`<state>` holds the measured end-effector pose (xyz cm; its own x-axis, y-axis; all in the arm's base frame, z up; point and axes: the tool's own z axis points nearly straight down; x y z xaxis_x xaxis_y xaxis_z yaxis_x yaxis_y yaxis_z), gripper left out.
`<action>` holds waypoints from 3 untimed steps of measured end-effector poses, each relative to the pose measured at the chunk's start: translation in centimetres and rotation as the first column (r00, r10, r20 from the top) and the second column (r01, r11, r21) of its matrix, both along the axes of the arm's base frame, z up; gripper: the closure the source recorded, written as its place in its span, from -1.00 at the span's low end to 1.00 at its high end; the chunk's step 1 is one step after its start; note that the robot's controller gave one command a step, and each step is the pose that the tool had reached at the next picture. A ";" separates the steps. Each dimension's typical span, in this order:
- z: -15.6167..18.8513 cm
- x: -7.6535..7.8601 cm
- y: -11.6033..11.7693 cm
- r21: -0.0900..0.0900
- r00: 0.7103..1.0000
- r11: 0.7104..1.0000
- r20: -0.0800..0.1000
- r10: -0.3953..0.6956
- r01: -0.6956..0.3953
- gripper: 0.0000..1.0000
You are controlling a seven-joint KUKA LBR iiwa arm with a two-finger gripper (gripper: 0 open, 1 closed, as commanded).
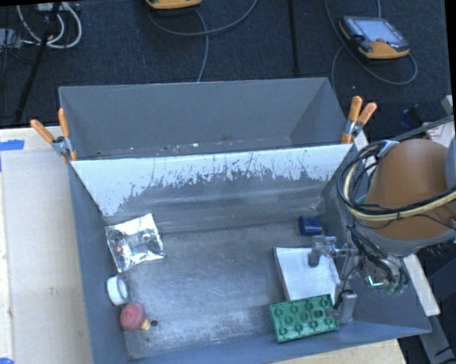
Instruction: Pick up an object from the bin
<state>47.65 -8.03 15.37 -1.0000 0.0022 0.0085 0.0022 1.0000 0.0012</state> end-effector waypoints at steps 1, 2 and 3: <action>-8.2 0.5 2.5 -0.005 0.940 0.940 0.022 0.340 -0.340 -1.00; -8.3 0.2 2.5 -0.001 0.939 0.939 0.008 0.343 -0.343 1.00; 3.5 2.8 0.2 -0.006 0.917 0.917 0.016 0.399 -0.399 1.00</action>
Offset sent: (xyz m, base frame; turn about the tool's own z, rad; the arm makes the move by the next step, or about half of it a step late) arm 0.0009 0.0238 -0.0837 -0.3476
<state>50.43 -7.78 18.85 -0.9176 -0.3974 -0.0079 -0.3974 0.9176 -0.0048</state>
